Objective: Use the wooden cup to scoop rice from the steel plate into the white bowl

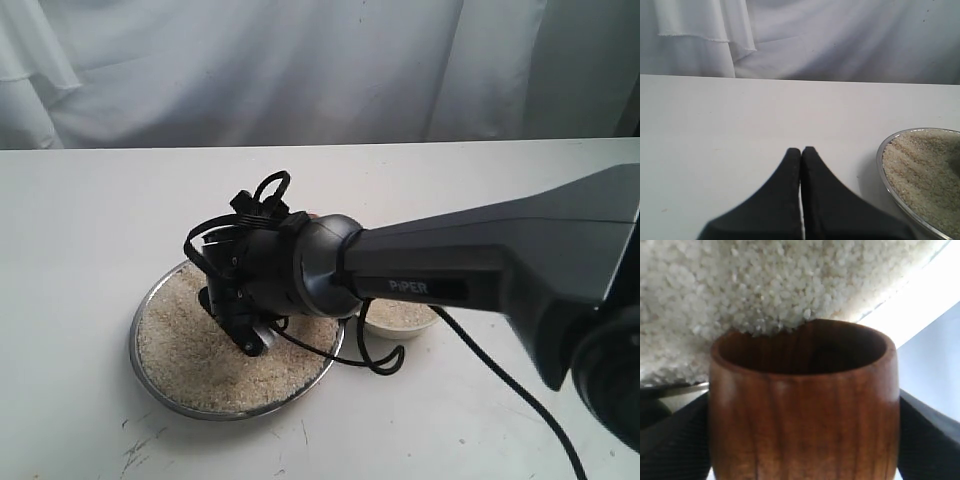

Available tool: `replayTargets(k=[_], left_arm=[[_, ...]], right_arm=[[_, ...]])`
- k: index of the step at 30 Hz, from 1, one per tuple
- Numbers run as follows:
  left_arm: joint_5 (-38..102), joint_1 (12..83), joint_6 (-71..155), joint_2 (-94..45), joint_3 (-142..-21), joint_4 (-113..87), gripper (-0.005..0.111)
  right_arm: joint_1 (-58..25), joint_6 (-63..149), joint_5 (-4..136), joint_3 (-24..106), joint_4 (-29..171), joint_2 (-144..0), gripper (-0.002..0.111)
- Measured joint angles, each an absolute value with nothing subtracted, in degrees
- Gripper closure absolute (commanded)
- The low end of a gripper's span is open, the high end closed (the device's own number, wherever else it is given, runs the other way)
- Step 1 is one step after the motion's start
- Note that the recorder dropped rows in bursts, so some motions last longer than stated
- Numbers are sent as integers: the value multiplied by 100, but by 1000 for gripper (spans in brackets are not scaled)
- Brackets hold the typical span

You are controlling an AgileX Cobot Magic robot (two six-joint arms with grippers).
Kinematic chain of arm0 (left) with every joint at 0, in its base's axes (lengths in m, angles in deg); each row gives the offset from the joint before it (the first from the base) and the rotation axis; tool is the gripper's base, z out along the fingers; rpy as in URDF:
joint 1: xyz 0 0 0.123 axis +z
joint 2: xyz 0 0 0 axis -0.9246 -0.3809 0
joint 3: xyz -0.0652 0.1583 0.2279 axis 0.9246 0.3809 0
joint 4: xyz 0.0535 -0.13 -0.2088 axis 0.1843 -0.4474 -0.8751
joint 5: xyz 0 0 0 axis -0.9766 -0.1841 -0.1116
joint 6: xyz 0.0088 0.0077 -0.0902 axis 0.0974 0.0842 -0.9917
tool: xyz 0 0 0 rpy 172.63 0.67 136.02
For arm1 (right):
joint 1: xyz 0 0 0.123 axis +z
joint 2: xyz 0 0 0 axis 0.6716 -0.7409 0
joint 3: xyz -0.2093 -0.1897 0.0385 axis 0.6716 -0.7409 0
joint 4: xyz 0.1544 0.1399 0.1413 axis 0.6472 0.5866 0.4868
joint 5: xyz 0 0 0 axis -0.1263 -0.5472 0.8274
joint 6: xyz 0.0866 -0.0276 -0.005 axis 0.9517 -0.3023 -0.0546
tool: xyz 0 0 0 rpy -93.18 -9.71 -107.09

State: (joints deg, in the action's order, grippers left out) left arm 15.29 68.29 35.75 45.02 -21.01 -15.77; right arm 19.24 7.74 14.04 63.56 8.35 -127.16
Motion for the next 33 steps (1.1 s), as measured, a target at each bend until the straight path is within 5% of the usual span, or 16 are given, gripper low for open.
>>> replayTargets(k=[33], left_arm=[[1529,6829,3575,4502,-2101,-1577,107]], right_arm=[[2300,780,1697,6366,1009,-12969,108]])
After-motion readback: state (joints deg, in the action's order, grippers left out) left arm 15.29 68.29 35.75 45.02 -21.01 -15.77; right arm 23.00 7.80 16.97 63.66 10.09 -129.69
